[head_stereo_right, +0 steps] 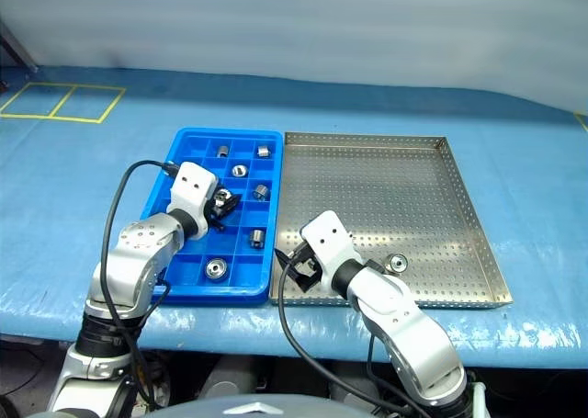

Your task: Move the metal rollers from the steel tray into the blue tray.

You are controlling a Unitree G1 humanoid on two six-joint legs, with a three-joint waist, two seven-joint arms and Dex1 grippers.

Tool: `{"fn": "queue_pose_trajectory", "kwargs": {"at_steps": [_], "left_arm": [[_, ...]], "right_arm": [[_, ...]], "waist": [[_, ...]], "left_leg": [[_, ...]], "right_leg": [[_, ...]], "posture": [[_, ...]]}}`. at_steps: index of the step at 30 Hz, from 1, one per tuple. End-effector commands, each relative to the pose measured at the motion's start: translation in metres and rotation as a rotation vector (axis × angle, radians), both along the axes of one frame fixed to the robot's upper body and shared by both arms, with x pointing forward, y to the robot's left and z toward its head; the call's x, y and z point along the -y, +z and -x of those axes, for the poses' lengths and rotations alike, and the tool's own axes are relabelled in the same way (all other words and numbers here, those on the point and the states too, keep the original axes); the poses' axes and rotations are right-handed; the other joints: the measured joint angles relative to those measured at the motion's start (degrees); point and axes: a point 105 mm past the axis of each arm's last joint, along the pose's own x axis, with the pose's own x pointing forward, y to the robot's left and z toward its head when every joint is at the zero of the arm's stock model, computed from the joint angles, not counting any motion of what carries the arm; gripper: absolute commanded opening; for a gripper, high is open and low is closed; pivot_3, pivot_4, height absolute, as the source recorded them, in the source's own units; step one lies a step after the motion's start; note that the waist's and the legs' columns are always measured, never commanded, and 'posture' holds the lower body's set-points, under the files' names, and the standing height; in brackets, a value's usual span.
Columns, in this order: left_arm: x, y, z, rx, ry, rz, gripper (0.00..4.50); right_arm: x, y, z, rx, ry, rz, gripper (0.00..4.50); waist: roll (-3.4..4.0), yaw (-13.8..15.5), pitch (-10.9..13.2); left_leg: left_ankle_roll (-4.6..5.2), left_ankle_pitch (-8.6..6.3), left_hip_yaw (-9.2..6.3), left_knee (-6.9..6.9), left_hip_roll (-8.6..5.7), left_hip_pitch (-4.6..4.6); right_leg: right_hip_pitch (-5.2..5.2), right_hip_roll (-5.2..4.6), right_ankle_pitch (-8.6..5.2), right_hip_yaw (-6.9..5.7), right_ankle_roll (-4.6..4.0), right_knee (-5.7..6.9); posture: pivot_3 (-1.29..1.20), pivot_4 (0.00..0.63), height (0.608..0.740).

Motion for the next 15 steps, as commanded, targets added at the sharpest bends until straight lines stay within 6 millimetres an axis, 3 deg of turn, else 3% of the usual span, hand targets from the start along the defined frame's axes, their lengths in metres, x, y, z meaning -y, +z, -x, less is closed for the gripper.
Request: {"fn": "queue_pose_trajectory", "kwargs": {"at_steps": [1,7,15], "left_arm": [[-0.002,-0.004,0.001,-0.019,0.003,-0.008,1.74],[-0.002,-0.015,0.004,-0.07,-0.005,-0.035,1.74],[0.007,-0.01,0.005,-0.062,-0.049,0.004,4.22]], "right_arm": [[0.0,0.011,0.002,0.049,-0.005,-0.021,4.5],[0.001,0.011,0.003,0.047,-0.014,-0.019,4.5],[0.003,0.01,0.003,0.045,-0.02,-0.012,4.5]], "waist": [[0.01,-0.06,0.0],[0.0,-0.46,0.01],[0.0,-0.15,0.02]], "left_leg": [[0.0,0.0,0.0,-0.01,0.0,0.0],[0.0,0.0,0.0,-0.01,0.01,0.0],[0.0,0.0,-0.03,-0.02,-0.06,-0.01]], "right_leg": [[0.0,0.0,0.0,0.0,0.0,0.0],[0.0,-0.02,-0.01,-0.02,-0.02,-0.01],[0.01,-0.14,-0.02,-0.08,-0.03,-0.03]], "posture": [[0.15,0.15,0.74],[0.15,0.15,0.74],[0.15,0.15,0.74]]}}
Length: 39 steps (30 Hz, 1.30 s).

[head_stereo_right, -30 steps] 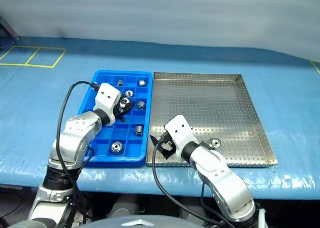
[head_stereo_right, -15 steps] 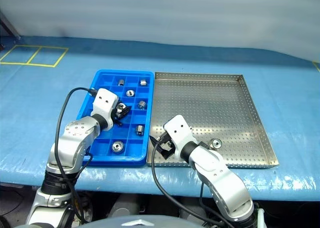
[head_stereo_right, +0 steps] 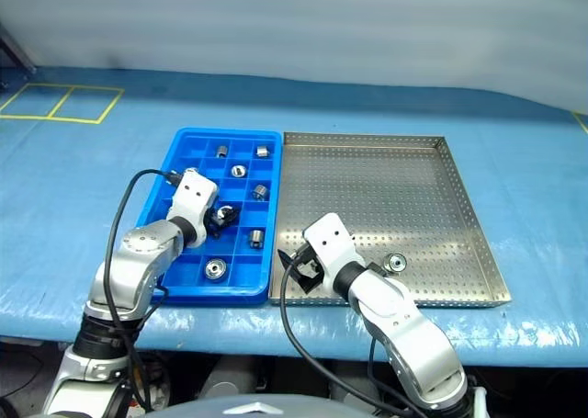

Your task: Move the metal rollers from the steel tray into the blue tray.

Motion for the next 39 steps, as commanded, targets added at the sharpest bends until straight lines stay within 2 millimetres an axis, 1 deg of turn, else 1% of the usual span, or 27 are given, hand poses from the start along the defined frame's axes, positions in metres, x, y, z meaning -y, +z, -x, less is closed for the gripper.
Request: {"fn": "queue_pose_trajectory", "kwargs": {"at_steps": [1,4,8,10,15,19,25,30,32,34,37,39], "left_arm": [[0.016,0.011,0.002,0.027,-0.073,0.046,4.47],[0.021,0.025,-0.001,0.08,-0.095,0.082,4.47],[0.038,0.047,-0.003,0.147,-0.197,0.145,4.47],[0.046,0.051,-0.002,0.152,-0.25,0.156,4.47],[0.075,0.061,-0.001,0.152,-0.423,0.173,4.47],[0.099,0.057,0.001,0.113,-0.557,0.166,4.47],[0.129,0.051,0.003,0.078,-0.716,0.137,4.47],[0.165,0.044,0.006,0.061,-0.879,0.102,4.47],[0.176,0.041,0.008,0.051,-0.93,0.097,4.47],[0.184,0.037,0.008,0.049,-0.963,0.079,4.47],[0.196,0.03,0.01,0.04,-1.014,0.054,4.47],[0.2,0.027,0.011,0.038,-1.033,0.042,4.47]], "right_arm": [[0.0,0.014,0.002,0.054,0.005,-0.019,4.5],[0.002,0.015,0.002,0.059,-0.001,-0.016,4.5],[0.008,0.017,0.003,0.066,-0.025,-0.012,4.5],[0.011,0.017,0.003,0.065,-0.04,-0.006,4.5],[0.029,0.015,0.008,0.061,-0.123,0.015,4.5],[0.046,0.014,0.016,0.053,-0.202,0.034,4.5],[0.065,0.011,0.031,0.032,-0.315,0.05,4.5],[0.085,0.001,0.046,0.018,-0.449,0.046,4.5],[0.091,-0.001,0.051,0.018,-0.497,0.045,4.5],[0.097,-0.003,0.056,0.021,-0.536,0.046,4.5],[0.103,-0.004,0.063,0.026,-0.579,0.046,4.5],[0.104,-0.004,0.065,0.029,-0.591,0.045,4.5]], "waist": [[0.0,0.2,0.0],[0.0,0.52,0.01],[-0.03,0.78,0.03],[-0.03,0.46,0.03],[-0.02,-0.5,0.04],[-0.02,-1.57,0.04],[-0.01,-3.71,0.04],[0.0,-5.08,0.03],[0.01,-5.84,0.03],[0.01,-7.11,0.03],[0.02,-8.25,0.02],[0.03,-8.88,0.02]], "left_leg": [[0.01,0.0,-0.01,0.0,-0.02,-0.01],[0.05,-0.03,-0.03,0.0,-0.09,-0.05],[0.1,-0.04,-0.05,0.01,-0.19,-0.12],[0.11,-0.04,-0.03,0.01,-0.19,-0.12],[0.11,-0.05,-0.02,-0.03,-0.19,-0.11],[0.13,-0.06,0.03,-0.03,-0.2,-0.09],[0.13,-0.05,0.04,-0.03,-0.16,-0.08],[0.16,-0.07,0.1,-0.03,-0.19,-0.06],[0.19,-0.09,0.13,-0.03,-0.2,-0.06],[0.22,-0.11,0.16,-0.03,-0.2,-0.06],[0.23,-0.12,0.23,-0.02,-0.19,-0.02],[0.24,-0.12,0.25,-0.02,-0.16,0.0]], "right_leg": [[0.0,-0.02,0.0,-0.01,0.0,-0.02],[0.0,-0.15,-0.01,-0.1,0.02,-0.04],[0.0,-0.33,-0.02,-0.24,0.03,-0.07],[-0.01,-0.34,-0.02,-0.23,0.03,-0.08],[-0.03,-0.31,-0.03,-0.23,-0.01,-0.08],[-0.02,-0.3,-0.06,-0.19,0.05,-0.08],[-0.03,-0.22,-0.08,-0.15,0.08,-0.06],[-0.03,-0.21,-0.14,-0.02,0.19,-0.06],[-0.03,-0.21,-0.15,0.04,0.22,-0.06],[-0.04,-0.2,-0.16,0.08,0.25,-0.06],[-0.06,-0.19,-0.15,0.16,0.29,-0.04],[-0.06,-0.17,-0.15,0.19,0.29,-0.02]], "posture": [[0.15,0.15,0.74],[0.15,0.15,0.74],[0.13,0.15,0.74],[0.11,0.15,0.74],[0.07,0.15,0.74],[-0.02,0.15,0.74],[-0.13,0.15,0.74],[-0.22,0.15,0.74],[-0.23,0.15,0.74],[-0.25,0.15,0.74],[-0.29,0.15,0.74],[-0.3,0.15,0.74]]}}
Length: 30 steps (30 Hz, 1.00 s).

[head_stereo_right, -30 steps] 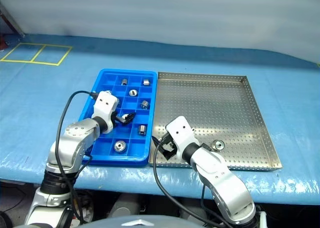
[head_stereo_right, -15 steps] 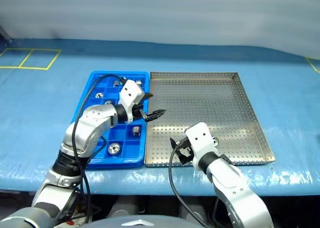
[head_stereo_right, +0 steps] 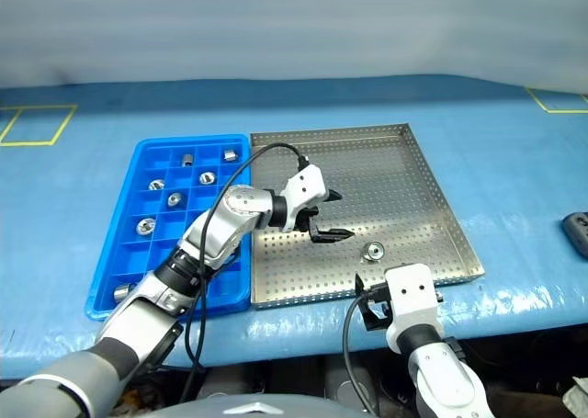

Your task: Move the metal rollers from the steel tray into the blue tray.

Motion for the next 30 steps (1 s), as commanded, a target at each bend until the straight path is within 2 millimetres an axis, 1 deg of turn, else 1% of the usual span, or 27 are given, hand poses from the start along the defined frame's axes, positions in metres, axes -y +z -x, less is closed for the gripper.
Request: {"fn": "queue_pose_trajectory", "kwargs": {"at_steps": [1,4,9,14,20,28,30], "left_arm": [[0.012,0.004,0.002,0.062,-0.062,-0.014,4.47],[0.021,-0.002,0.004,0.092,-0.102,-0.024,4.47],[0.033,-0.012,0.004,0.119,-0.12,-0.033,4.47],[0.044,-0.02,0.012,0.168,-0.187,-0.044,4.47],[0.053,-0.032,0.016,0.157,-0.201,-0.055,4.47],[0.056,-0.051,0.016,0.107,-0.161,-0.074,4.47],[0.056,-0.054,0.016,0.101,-0.157,-0.082,4.09]], "right_arm": [[0.001,0.017,0.002,0.085,-0.021,-0.001,4.5],[0.002,0.016,0.005,0.085,-0.035,-0.002,4.5],[0.002,0.017,0.006,0.089,-0.041,-0.003,4.5],[0.001,0.018,0.004,0.095,-0.035,-0.002,4.5],[0.0,0.019,0.002,0.099,-0.029,0.0,4.5],[-0.001,0.019,0.001,0.1,-0.023,0.001,4.5],[-0.001,0.02,0.0,0.101,-0.02,0.001,4.5]], "waist": [[0.0,-0.7,0.0],[0.0,-1.56,0.0],[0.0,-2.45,0.0],[0.0,-2.95,0.0],[0.0,-3.12,0.0],[-0.01,-3.29,0.0],[-0.01,-3.35,0.0]], "left_leg": [[0.0,0.0,0.01,0.0,0.01,0.01],[0.0,0.0,0.04,0.0,0.01,0.01],[0.05,-0.03,0.07,0.0,-0.01,0.0],[0.06,-0.04,0.09,-0.01,-0.01,-0.01],[0.07,-0.04,0.11,-0.01,-0.02,-0.01],[0.08,-0.05,0.12,-0.01,-0.02,0.0],[0.08,-0.05,0.13,-0.01,-0.03,-0.01]], "right_leg": [[0.0,0.0,0.0,0.02,0.0,0.01],[0.0,-0.01,0.0,0.06,0.0,0.01],[-0.02,-0.03,-0.01,0.11,0.04,-0.01],[-0.04,-0.04,-0.01,0.12,0.05,0.0],[-0.05,-0.06,-0.01,0.13,0.06,-0.01],[-0.04,-0.06,-0.01,0.14,0.09,-0.01],[-0.04,-0.06,0.0,0.14,0.1,-0.01]], "posture": [[-0.3,0.15,0.74],[-0.32,0.15,0.74],[-0.32,0.15,0.74],[-0.32,0.15,0.74],[-0.32,0.15,0.74],[-0.33,0.15,0.74],[-0.33,0.15,0.74]]}}
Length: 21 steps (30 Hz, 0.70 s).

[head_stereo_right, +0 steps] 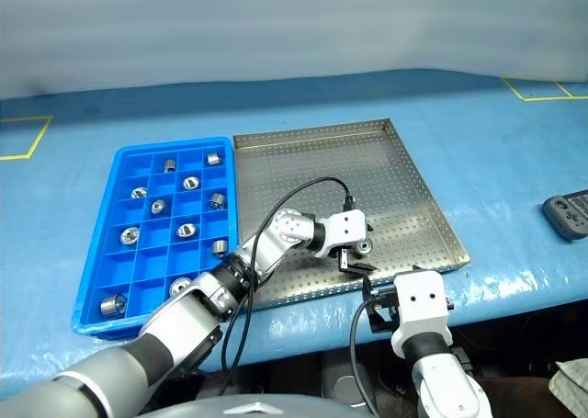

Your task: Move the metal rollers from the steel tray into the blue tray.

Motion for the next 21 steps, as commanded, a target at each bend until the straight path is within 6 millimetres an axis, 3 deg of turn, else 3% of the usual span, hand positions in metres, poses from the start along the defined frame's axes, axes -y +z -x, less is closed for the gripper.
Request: {"fn": "queue_pose_trajectory", "kwargs": {"at_steps": [1,7,8,13,21], "left_arm": [[0.006,0.006,-0.001,0.025,0.001,0.019,3.9],[0.004,0.003,-0.001,0.025,0.001,0.0,1.84],[0.003,0.002,-0.002,0.023,0.003,-0.003,1.72],[0.0,0.005,-0.005,0.024,0.025,0.008,1.72],[-0.005,0.061,-0.022,0.02,0.128,0.201,1.72]], "right_arm": [[-0.003,0.014,-0.001,0.053,0.016,-0.002,4.5],[-0.003,0.014,-0.002,0.053,0.023,0.0,4.5],[-0.003,0.014,-0.003,0.052,0.024,0.001,4.5],[-0.005,0.016,-0.006,0.059,0.039,0.0,4.5],[-0.016,0.025,-0.02,0.078,0.129,0.007,4.5]], "waist": [[0.0,-0.11,0.0],[-0.01,-0.63,-0.01],[-0.01,-0.73,-0.01],[-0.01,-1.21,-0.01],[-0.01,-0.71,0.0]], "left_leg": [[0.0,0.0,0.0,0.0,0.0,0.0],[0.0,0.0,0.0,0.0,0.0,0.0],[0.0,0.0,0.0,0.0,0.0,0.01],[0.01,0.0,0.0,0.0,-0.01,0.03],[0.01,0.0,0.0,0.0,0.0,0.02]], "right_leg": [[0.0,0.0,0.0,0.0,0.0,0.0],[0.0,0.0,0.0,0.01,0.0,0.0],[0.02,0.0,0.0,0.0,0.0,0.0],[0.05,-0.01,0.01,0.01,0.03,0.0],[0.04,0.01,0.04,0.03,0.08,0.02]], "posture": [[-0.32,0.15,0.74],[-0.32,0.15,0.74],[-0.32,0.15,0.74],[-0.29,0.15,0.74],[-0.19,0.15,0.74]]}}
